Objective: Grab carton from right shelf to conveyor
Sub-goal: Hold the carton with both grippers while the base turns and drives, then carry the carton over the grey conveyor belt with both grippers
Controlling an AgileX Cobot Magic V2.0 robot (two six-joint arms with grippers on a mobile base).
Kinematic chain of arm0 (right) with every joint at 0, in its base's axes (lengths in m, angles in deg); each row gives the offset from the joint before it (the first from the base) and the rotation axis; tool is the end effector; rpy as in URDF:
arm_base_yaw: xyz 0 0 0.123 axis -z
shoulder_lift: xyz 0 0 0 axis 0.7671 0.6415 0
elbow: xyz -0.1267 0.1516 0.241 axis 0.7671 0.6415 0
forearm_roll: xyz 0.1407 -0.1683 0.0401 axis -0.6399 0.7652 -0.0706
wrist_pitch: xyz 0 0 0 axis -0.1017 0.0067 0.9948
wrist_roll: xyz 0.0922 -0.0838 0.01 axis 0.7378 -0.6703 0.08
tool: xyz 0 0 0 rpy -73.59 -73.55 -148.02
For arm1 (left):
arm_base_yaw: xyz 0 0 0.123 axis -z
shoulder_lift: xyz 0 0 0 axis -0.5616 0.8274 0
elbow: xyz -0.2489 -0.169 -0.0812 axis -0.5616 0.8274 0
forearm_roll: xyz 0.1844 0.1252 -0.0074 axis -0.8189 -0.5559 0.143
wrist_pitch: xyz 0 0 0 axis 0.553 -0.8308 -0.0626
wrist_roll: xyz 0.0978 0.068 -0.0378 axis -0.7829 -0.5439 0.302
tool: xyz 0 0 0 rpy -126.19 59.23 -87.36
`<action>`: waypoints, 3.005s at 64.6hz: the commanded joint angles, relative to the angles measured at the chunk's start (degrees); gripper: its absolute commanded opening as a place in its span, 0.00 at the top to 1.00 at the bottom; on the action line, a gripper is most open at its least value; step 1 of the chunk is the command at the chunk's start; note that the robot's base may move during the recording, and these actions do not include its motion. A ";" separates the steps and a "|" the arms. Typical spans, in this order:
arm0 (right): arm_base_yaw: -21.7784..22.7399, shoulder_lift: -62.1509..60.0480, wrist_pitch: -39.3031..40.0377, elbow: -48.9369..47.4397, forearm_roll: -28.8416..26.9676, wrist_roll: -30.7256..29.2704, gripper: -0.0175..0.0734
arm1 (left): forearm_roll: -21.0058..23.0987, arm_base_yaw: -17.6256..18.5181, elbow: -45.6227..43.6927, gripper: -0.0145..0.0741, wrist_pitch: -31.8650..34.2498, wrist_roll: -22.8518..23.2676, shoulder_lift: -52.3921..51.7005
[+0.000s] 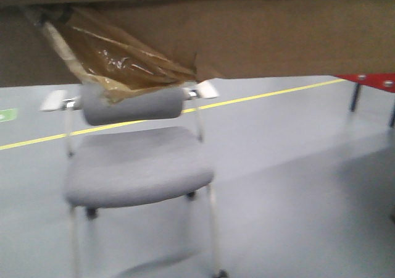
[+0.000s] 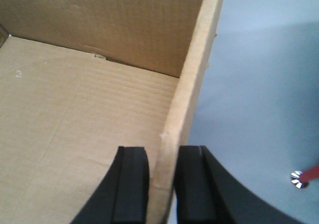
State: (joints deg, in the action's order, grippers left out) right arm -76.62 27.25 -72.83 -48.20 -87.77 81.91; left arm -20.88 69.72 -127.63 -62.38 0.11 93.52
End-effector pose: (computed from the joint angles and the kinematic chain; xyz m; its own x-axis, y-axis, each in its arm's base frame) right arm 0.1959 0.1022 0.4633 -0.6130 -0.2099 -0.7617 -0.4167 0.9050 0.0860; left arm 0.1982 -0.0811 0.4670 -0.6393 0.0443 -0.7677 0.0763 0.9971 -0.0061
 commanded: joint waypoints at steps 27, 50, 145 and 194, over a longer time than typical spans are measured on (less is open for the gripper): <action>-0.13 -0.59 2.51 -0.09 -0.27 -0.81 0.88 | -3.11 0.65 -0.06 0.85 1.79 -0.63 -0.67; -0.13 -0.59 2.51 -0.09 -0.27 -0.81 0.88 | -4.54 0.65 -0.06 0.85 1.79 -0.63 -0.67; -0.13 -0.59 2.73 -0.09 -0.27 -0.81 0.88 | -4.76 0.65 -0.06 0.85 1.79 -0.63 -0.67; -0.13 -0.59 2.73 -0.09 -0.27 -0.81 0.88 | -4.76 0.65 -0.06 0.85 1.79 -0.63 -0.67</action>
State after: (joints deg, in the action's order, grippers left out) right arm -76.62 27.25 -71.93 -48.17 -87.89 81.91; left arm -23.89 70.09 -127.63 -61.80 0.11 93.52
